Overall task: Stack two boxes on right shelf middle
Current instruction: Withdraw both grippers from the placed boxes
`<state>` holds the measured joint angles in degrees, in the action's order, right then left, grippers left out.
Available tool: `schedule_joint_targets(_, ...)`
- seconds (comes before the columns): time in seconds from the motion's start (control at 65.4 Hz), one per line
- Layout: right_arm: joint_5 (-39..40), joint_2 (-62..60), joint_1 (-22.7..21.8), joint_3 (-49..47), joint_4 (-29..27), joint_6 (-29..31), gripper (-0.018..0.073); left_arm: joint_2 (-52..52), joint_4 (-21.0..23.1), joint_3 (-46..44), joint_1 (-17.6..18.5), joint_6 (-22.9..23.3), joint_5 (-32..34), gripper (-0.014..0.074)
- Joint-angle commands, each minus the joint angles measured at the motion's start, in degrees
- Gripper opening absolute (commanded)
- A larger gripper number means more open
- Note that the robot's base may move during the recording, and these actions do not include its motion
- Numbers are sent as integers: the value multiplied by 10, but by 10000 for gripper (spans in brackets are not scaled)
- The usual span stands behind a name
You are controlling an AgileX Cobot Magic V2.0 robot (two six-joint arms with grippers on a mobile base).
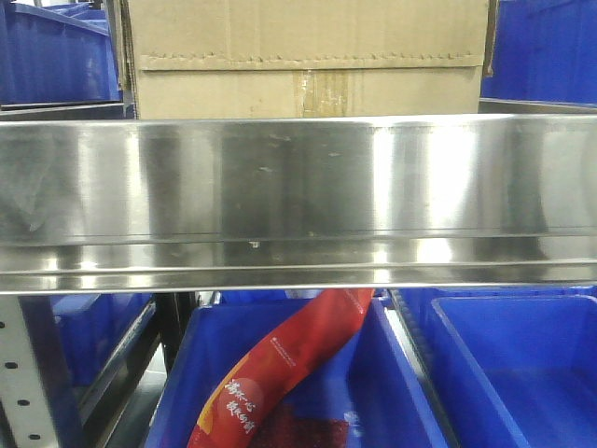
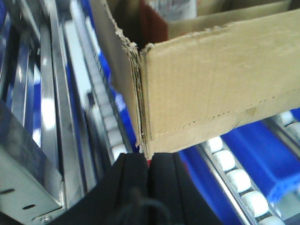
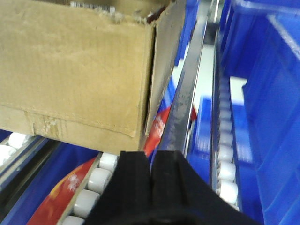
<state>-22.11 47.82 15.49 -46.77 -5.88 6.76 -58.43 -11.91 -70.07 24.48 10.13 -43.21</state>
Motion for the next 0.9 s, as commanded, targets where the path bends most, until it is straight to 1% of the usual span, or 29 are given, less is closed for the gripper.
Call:
schedule_joint_targets(0.0,76,-35,-1,54,8,10,-155,63,3,82,0,-2,96,-111)
schedule_joint_targets(0.092,112,-63,-1,93,8,10,-155,125,3,160,0,-2,158,-111)
schedule_joint_targets(0.122,126,-76,-1,114,8,10,-155,154,3,208,0,-2,187,-111)
schedule_joint_targets(0.199,141,-91,-1,133,8,10,-155,197,3,259,0,-2,220,-111)
schedule_joint_targets(0.321,142,-96,-1,143,8,10,-155,253,3,329,0,-2,261,-111)
schedule_joint_targets(0.397,145,-96,-1,143,8,10,-155,273,3,344,0,-2,265,-111)
schedule_joint_targets(0.52,149,-96,-1,143,8,10,-155,286,3,347,0,-2,239,-111)
schedule_joint_targets(0.887,149,-96,-1,143,8,10,-155,286,3,347,0,-2,243,-111)
